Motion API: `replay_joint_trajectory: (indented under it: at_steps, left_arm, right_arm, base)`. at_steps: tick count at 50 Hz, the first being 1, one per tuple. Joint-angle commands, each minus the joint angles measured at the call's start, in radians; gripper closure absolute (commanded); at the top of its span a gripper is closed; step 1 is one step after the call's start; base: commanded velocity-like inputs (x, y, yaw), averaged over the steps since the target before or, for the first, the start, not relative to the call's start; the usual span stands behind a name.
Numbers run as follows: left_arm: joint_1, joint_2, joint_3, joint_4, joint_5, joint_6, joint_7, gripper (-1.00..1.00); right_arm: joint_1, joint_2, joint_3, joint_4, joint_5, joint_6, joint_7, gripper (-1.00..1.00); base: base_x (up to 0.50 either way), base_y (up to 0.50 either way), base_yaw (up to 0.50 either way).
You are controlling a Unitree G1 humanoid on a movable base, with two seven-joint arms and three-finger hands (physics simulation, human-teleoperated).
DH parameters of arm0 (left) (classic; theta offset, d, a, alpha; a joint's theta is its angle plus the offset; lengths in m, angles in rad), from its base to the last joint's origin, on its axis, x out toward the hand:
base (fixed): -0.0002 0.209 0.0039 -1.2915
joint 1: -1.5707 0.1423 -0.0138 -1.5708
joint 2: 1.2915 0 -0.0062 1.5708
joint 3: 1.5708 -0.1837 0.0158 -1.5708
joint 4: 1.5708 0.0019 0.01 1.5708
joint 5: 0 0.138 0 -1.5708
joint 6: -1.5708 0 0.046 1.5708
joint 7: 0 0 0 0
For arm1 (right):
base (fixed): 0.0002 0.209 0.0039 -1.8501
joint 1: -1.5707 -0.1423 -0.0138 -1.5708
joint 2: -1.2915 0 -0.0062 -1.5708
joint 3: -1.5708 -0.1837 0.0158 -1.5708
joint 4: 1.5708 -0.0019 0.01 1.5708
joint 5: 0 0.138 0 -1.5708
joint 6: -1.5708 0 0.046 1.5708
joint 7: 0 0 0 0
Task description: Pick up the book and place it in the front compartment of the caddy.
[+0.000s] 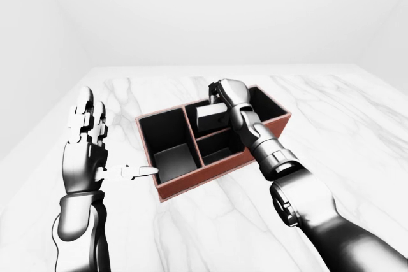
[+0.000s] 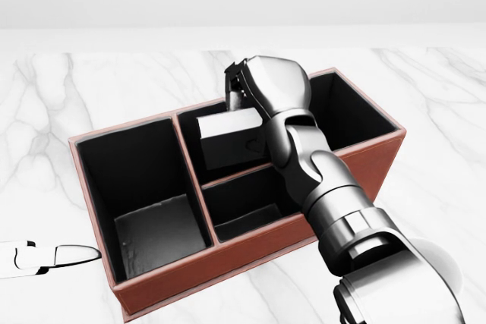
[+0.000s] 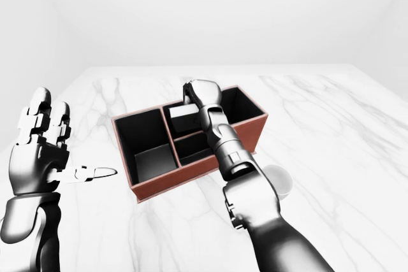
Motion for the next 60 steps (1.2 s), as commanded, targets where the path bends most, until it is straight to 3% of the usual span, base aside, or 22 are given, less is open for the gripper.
replay_joint_trajectory:
  at_steps: [1, 58, 59, 60]
  left_arm:
    - [0.001, 0.0, 0.002, 0.003, -0.001, 0.0, -0.001, -1.0]
    - [0.003, -0.002, -0.001, -0.011, -0.003, 0.0, -0.002, -1.0]
    - [0.003, -0.002, -0.001, -0.011, -0.003, 0.0, -0.002, -1.0]
    - [0.002, -0.002, -0.001, -0.01, -0.002, 0.0, -0.002, -1.0]
  right_arm:
    - [-0.019, 0.005, -0.021, 0.016, -0.01, 0.0, -0.064, 1.0]
    - [-0.023, 0.035, -0.009, 0.05, -0.049, 0.0, -0.114, 1.0]
    - [-0.022, 0.035, -0.009, 0.05, -0.049, 0.0, -0.116, 0.89]
    - [-0.023, 0.035, -0.008, 0.05, -0.051, 0.0, -0.122, -1.0]
  base:
    - [0.0, 0.0, 0.0]
    - [0.0, 0.0, 0.0]
    - [0.0, 0.0, 0.0]
    - [0.0, 0.0, 0.0]
